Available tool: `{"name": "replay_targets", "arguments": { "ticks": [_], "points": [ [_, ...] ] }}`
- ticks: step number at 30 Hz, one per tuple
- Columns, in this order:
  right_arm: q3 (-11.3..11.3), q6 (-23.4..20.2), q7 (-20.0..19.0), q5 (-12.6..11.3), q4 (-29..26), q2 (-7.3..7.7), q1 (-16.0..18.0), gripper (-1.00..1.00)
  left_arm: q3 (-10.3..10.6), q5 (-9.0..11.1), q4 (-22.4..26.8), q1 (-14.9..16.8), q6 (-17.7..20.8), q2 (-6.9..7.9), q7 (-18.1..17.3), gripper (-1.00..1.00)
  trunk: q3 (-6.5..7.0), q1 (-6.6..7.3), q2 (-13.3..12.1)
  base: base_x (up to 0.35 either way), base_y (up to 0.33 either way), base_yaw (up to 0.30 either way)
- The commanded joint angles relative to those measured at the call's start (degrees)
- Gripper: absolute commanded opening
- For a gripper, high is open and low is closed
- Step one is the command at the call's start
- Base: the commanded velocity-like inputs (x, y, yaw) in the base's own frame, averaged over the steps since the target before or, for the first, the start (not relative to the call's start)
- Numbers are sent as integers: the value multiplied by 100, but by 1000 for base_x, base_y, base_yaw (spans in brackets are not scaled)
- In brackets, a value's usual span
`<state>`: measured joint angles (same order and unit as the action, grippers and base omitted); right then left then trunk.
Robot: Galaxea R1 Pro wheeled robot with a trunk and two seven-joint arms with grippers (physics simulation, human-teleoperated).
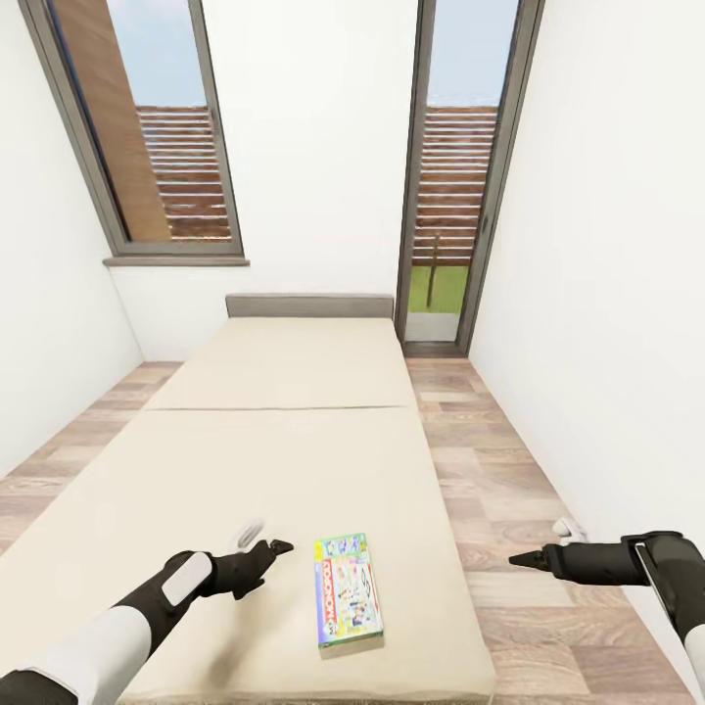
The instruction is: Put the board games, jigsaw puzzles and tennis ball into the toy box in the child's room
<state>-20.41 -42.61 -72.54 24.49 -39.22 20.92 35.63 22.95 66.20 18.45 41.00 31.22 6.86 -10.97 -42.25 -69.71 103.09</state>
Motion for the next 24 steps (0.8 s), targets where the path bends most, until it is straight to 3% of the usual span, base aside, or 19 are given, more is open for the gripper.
{"name": "replay_targets", "arguments": {
  "ticks": [1,7,12,17,24],
  "points": [
    [-28,-46,-50,58,-8,-6,6,100,23,7,1,4,11,3,-19,100,-24,-22,44,0,0,0],
    [-31,-60,-50,64,-14,-9,5,100,25,15,6,-2,8,37,-25,100,-132,-154,285,0,0,0],
    [-33,-63,-64,58,-16,2,5,100,39,1,17,-52,-120,41,-23,100,-132,-154,285,0,0,0],
    [-29,-63,-74,57,-21,2,5,100,42,-232,-4,-63,-160,29,-18,100,-132,-154,285,0,0,-33],
    [-33,-63,-77,56,-24,11,5,100,39,-325,-7,-65,-168,25,-25,100,-132,-154,285,0,0,-212]
  ]
}}
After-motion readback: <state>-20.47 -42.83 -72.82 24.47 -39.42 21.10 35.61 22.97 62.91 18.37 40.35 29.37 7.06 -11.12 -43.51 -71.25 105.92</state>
